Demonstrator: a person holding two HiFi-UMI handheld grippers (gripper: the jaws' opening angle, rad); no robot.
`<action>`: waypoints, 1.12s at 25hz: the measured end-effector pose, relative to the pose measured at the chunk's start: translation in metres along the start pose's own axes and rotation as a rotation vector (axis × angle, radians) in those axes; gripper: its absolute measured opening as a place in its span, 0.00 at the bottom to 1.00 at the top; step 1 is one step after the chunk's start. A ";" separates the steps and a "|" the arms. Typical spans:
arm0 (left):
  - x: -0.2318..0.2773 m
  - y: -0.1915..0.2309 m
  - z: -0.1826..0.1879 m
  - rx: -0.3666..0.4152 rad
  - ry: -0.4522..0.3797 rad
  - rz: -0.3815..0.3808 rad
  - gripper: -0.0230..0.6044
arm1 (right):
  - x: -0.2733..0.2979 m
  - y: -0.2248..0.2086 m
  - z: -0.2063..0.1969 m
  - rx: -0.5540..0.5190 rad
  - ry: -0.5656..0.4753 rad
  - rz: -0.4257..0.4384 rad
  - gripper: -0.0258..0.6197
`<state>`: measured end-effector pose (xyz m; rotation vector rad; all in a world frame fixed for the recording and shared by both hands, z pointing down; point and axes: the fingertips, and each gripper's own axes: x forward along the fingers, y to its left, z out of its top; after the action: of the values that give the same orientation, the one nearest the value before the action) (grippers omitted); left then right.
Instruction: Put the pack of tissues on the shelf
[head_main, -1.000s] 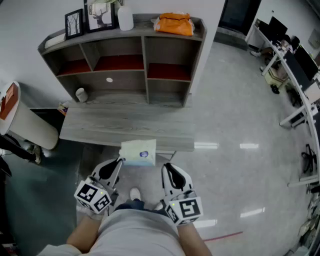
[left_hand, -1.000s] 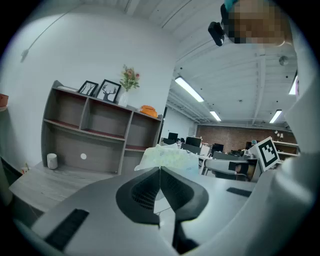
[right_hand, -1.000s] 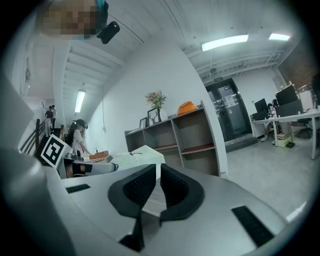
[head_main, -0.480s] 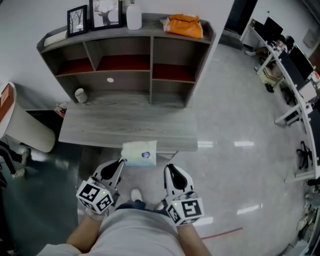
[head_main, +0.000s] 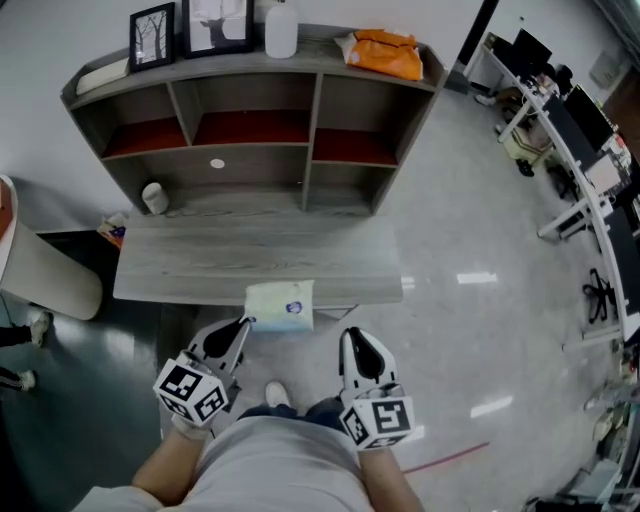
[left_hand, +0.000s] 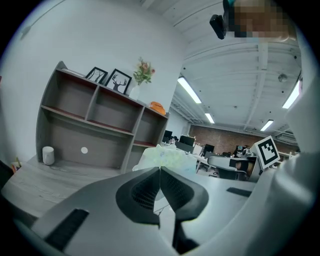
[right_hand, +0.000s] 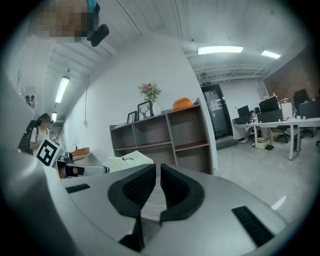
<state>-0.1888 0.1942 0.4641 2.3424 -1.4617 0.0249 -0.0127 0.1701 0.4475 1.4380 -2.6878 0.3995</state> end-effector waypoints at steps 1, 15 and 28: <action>0.000 0.006 0.000 -0.002 0.002 -0.002 0.07 | 0.002 0.001 -0.001 0.001 0.001 -0.011 0.10; 0.056 0.032 -0.002 -0.008 0.047 -0.019 0.07 | 0.054 -0.025 0.000 0.006 0.036 0.004 0.10; 0.184 0.025 0.024 -0.003 0.053 0.067 0.07 | 0.122 -0.134 0.034 0.019 0.047 0.098 0.10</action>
<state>-0.1306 0.0175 0.4889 2.2715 -1.5130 0.1018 0.0319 -0.0083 0.4630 1.2877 -2.7319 0.4612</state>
